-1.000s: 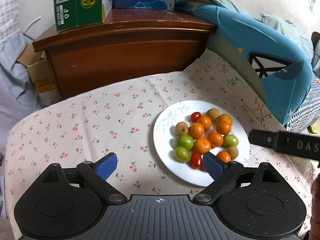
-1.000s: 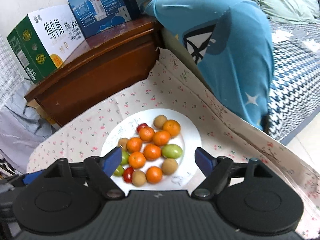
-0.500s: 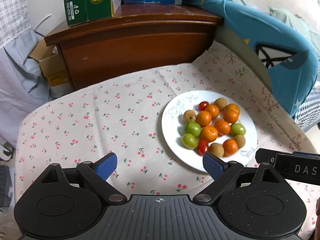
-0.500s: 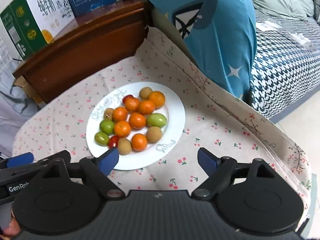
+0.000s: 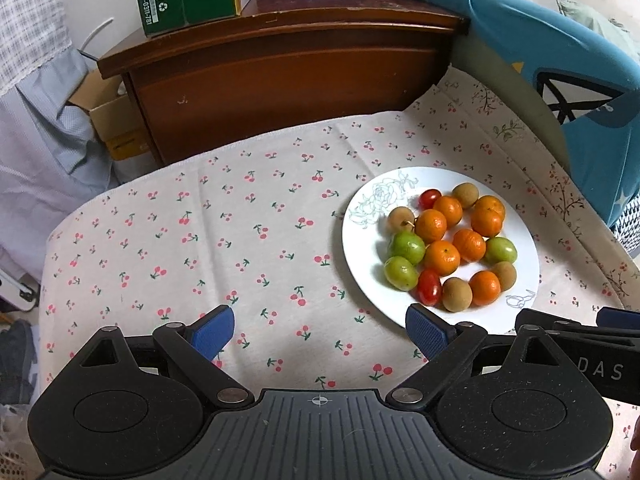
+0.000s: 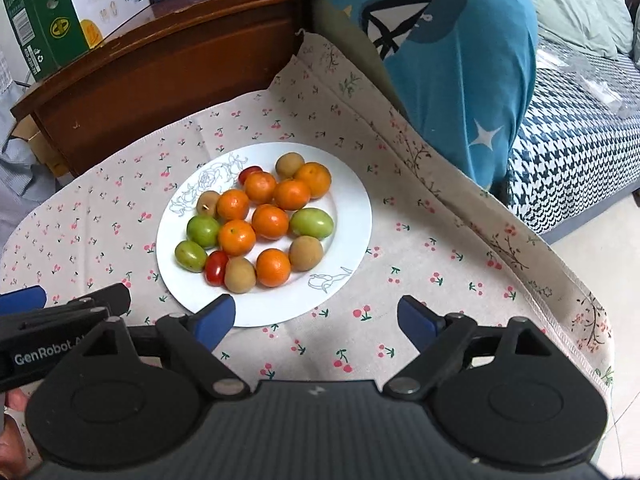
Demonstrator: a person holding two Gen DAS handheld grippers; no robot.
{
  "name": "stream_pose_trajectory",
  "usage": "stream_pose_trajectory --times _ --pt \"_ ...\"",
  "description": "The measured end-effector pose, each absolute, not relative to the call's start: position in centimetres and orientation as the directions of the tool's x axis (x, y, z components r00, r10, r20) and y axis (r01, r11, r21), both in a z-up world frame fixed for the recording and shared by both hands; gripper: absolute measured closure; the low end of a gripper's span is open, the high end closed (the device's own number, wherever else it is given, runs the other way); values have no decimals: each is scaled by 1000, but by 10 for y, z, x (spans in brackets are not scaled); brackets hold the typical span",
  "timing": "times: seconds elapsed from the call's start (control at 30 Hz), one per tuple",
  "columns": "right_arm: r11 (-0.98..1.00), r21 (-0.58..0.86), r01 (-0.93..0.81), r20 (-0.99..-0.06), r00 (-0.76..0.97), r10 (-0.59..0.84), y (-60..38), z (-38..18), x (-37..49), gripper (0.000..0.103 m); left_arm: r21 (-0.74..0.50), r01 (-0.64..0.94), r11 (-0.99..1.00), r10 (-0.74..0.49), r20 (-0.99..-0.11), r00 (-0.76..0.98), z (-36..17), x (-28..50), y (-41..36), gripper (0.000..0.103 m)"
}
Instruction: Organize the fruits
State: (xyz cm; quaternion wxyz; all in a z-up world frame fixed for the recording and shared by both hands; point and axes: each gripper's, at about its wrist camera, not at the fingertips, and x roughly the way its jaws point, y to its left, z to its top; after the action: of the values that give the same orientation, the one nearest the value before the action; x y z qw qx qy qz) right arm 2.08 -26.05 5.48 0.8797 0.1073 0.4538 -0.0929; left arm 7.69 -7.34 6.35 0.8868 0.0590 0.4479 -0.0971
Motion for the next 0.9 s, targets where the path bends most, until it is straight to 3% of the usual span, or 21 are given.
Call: stream_pose_trajectory --times 0.9 --pt "963 70 259 -829 553 -88 -258 49 28 15 62 226 972 -82 -813 576 56 82 -76 9"
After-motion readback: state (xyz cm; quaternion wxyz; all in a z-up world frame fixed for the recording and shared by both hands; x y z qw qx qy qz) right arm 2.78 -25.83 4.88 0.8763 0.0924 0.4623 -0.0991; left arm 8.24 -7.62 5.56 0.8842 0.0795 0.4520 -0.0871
